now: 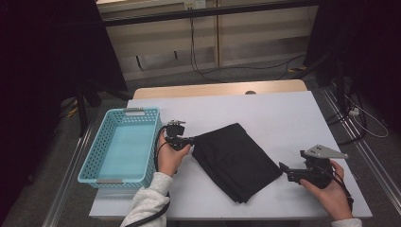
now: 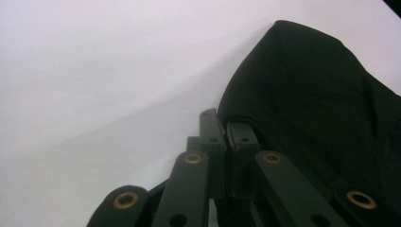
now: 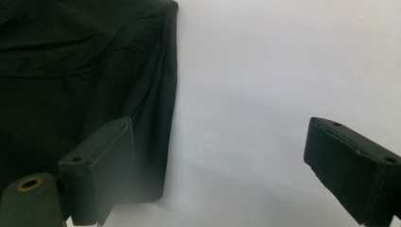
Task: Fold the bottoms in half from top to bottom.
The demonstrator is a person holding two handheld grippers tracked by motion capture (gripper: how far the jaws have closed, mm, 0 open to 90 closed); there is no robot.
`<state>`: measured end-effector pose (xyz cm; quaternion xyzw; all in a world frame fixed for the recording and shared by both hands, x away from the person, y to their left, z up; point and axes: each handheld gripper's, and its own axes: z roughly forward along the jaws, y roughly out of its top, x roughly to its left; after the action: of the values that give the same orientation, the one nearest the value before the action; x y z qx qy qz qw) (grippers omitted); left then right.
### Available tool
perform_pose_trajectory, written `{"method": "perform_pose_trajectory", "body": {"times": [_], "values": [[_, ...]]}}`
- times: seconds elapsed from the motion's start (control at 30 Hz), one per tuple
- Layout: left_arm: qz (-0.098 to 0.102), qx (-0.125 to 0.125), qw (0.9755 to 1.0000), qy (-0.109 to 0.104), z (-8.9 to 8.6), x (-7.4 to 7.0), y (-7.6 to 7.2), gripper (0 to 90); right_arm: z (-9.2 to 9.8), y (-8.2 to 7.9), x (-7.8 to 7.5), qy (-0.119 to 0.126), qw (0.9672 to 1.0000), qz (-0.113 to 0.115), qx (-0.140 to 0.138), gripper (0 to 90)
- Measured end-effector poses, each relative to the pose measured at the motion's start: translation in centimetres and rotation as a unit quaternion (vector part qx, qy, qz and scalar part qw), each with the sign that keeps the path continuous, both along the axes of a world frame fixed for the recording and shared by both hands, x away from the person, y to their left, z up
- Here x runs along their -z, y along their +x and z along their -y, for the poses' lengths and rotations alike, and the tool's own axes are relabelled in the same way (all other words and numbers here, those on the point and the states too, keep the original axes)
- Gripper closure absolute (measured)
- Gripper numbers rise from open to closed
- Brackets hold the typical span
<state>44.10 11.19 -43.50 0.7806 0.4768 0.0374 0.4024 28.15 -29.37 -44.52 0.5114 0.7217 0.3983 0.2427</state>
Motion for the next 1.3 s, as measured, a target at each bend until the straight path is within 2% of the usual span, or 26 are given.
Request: {"method": "perform_pose_trajectory", "body": {"times": [0.1, 0.3, 0.43, 0.5, 0.57, 0.63, 0.67, 0.77, 0.97, 1.3], "values": [[-0.007, -0.003, 1.0, 0.004, -0.3, 0.1, 0.3, 86.9, -0.3, 0.1, 0.0, 0.002, 1.0, -0.001, -0.005, 8.8], [-0.006, -0.009, 0.9999, 0.005, -0.7, 0.0, 0.4, 86.5, -1.0, 0.2, 0.1, 0.005, 0.9999, 0.003, -0.009, 8.5], [-0.003, -0.009, 0.9999, 0.006, -0.8, 0.0, 0.3, 81.8, -1.3, 0.3, 0.1, 0.004, 0.9999, 0.003, -0.01, 8.3], [0.002, -0.012, 0.9999, 0.01, -0.9, 0.0, 0.3, 74.6, -1.4, 0.3, 0.1, 0.006, 0.9999, 0.004, -0.009, 8.4], [0.011, -0.013, 0.9996, 0.022, -1.0, 0.1, 0.2, 62.5, -1.5, 0.4, 0.1, 0.007, 0.9999, 0.002, -0.009, 8.3], [0.006, -0.017, 0.9996, 0.019, -1.1, 0.1, 0.1, 54.8, -1.6, 0.4, 0.2, 0.006, 0.9999, 0.0, -0.01, 8.4], [0.003, -0.015, 0.9997, 0.018, -1.1, 0.1, 0.1, 52.8, -1.7, 0.5, 0.3, 0.006, 0.9999, 0.0, -0.011, 8.5], [0.013, -0.018, 0.9993, 0.032, -1.2, 0.1, -0.1, 47.2, -2.0, 0.6, 0.3, 0.008, 0.9999, -0.002, -0.011, 8.4], [0.021, -0.023, 0.9989, 0.035, -1.4, -0.3, -0.5, 37.2, -3.0, 1.0, 0.5, 0.004, 0.9997, -0.008, -0.023, 8.4], [0.032, -0.019, 0.9983, 0.045, -1.8, -0.4, -1.0, 27.2, -4.5, 1.7, 0.7, -0.01, 0.999, -0.014, -0.04, 8.1]]}}
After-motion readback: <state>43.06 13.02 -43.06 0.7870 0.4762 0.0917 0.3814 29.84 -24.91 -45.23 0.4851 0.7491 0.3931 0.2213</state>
